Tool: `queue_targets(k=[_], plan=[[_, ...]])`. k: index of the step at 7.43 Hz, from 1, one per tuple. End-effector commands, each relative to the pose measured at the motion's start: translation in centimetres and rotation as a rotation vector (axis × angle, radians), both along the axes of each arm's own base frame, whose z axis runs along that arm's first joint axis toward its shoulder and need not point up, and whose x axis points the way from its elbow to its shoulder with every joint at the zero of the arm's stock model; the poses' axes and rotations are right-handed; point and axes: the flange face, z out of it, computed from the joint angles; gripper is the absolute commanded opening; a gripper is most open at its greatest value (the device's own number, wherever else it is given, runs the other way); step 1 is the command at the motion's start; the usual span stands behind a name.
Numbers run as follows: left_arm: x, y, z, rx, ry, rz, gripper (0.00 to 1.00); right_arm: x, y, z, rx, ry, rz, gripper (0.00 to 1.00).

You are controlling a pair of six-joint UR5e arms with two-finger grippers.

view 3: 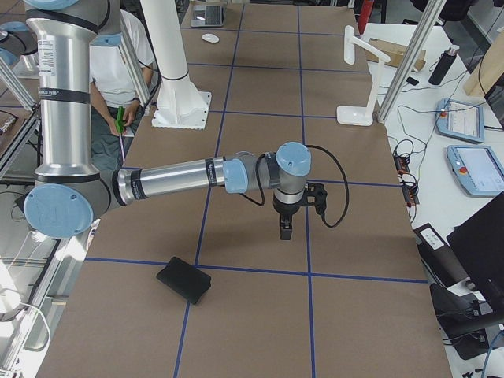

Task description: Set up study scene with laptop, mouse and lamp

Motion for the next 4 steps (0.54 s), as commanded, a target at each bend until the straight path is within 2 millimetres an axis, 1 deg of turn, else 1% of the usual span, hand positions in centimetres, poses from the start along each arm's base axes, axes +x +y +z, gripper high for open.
queue_targets(k=[1, 3, 4], plan=[[0.03, 0.00, 0.09, 0.016, -0.003, 0.001, 1.00, 0.00, -0.05, -0.18, 0.006, 0.001, -0.001, 1.00], [0.03, 0.37, 0.47, 0.021, -0.006, 0.006, 1.00, -0.09, -0.17, -0.25, 0.015, 0.001, -0.010, 1.00], [0.03, 0.32, 0.30, 0.018, -0.005, 0.003, 1.00, -0.09, -0.24, -0.32, 0.017, 0.002, -0.011, 1.00]])
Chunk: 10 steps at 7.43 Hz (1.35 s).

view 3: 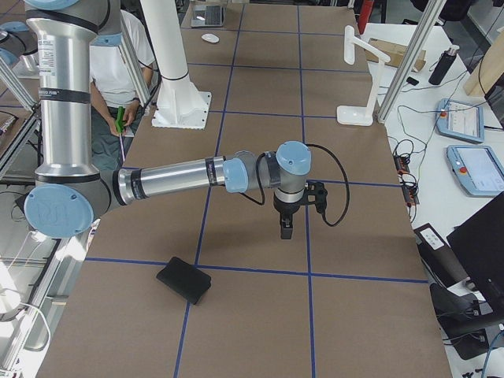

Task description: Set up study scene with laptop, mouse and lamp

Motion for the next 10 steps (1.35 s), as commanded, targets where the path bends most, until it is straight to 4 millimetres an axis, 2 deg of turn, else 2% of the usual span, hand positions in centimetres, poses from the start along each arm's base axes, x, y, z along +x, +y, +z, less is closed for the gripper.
queue_targets(k=[1, 5, 7, 8, 9, 10], plan=[[0.0, 0.1, 0.0, -0.001, 0.000, -0.001, 1.00, 0.0, -0.1, -0.1, 0.005, 0.001, -0.003, 1.00], [0.0, 0.1, 0.2, -0.005, 0.000, -0.003, 1.00, -0.2, -0.2, -0.1, 0.007, 0.002, -0.007, 1.00], [0.0, -0.6, -0.9, 0.025, -0.001, 0.005, 0.99, -0.3, -0.3, -0.2, 0.007, -0.004, -0.009, 1.00], [0.0, -0.2, -0.1, -0.006, 0.002, -0.002, 0.99, -0.6, -0.2, -0.3, 0.006, -0.006, -0.013, 1.00], [0.0, 1.8, 2.3, -0.124, 0.015, -0.076, 1.00, -0.7, -0.2, -0.6, 0.010, -0.009, -0.015, 1.00], [0.0, 2.3, 3.2, -0.163, 0.014, -0.104, 1.00, -1.0, -0.2, -0.6, 0.009, -0.009, -0.020, 1.00]])
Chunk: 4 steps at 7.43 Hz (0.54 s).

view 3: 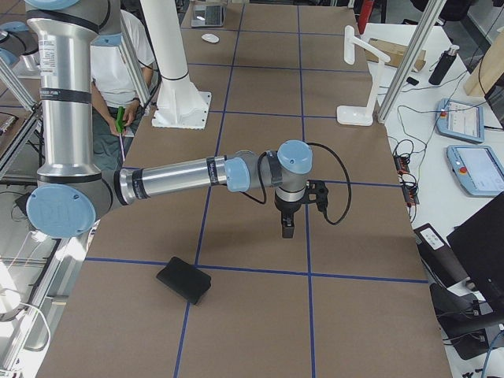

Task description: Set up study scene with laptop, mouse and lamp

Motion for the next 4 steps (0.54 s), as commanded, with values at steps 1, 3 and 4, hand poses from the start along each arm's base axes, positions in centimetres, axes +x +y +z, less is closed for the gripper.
queue_targets(k=[1, 3, 4], plan=[[-0.3, 2.5, 2.5, -0.100, -0.003, -0.059, 1.00, -0.9, -0.1, -0.3, 0.034, -0.006, -0.016, 1.00], [-1.5, 8.0, 4.0, -0.238, -0.049, -0.194, 1.00, -2.4, -0.2, -0.5, 0.095, -0.021, -0.040, 1.00], [-2.2, 12.3, 4.3, -0.324, -0.037, -0.285, 1.00, -3.0, -0.1, -0.4, 0.098, -0.017, -0.053, 1.00]])
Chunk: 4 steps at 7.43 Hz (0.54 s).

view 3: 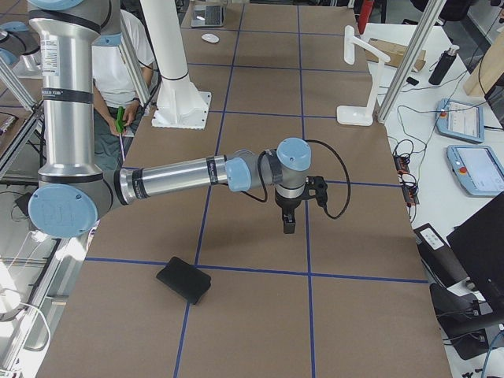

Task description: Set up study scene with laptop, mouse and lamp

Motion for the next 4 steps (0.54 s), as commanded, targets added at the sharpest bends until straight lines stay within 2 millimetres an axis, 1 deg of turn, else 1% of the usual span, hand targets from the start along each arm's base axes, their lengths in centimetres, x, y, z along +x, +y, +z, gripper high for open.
queue_targets(k=[1, 2, 3, 4], plan=[[-2.9, 6.7, 0.6, -0.150, 0.011, -0.224, 1.00, -1.0, -0.2, -0.2, 0.022, -0.001, -0.021, 1.00], [-4.4, 10.0, 2.0, -0.221, 0.022, -0.324, 1.00, -1.4, -0.3, -0.5, 0.030, -0.002, -0.029, 1.00], [-5.3, 11.8, 2.8, -0.295, 0.037, -0.412, 1.00, -2.0, -0.3, -0.7, 0.033, 0.003, -0.040, 1.00], [-6.0, 13.0, 3.2, -0.390, 0.052, -0.499, 1.00, -2.2, -0.3, -0.8, 0.040, 0.002, -0.045, 1.00]])
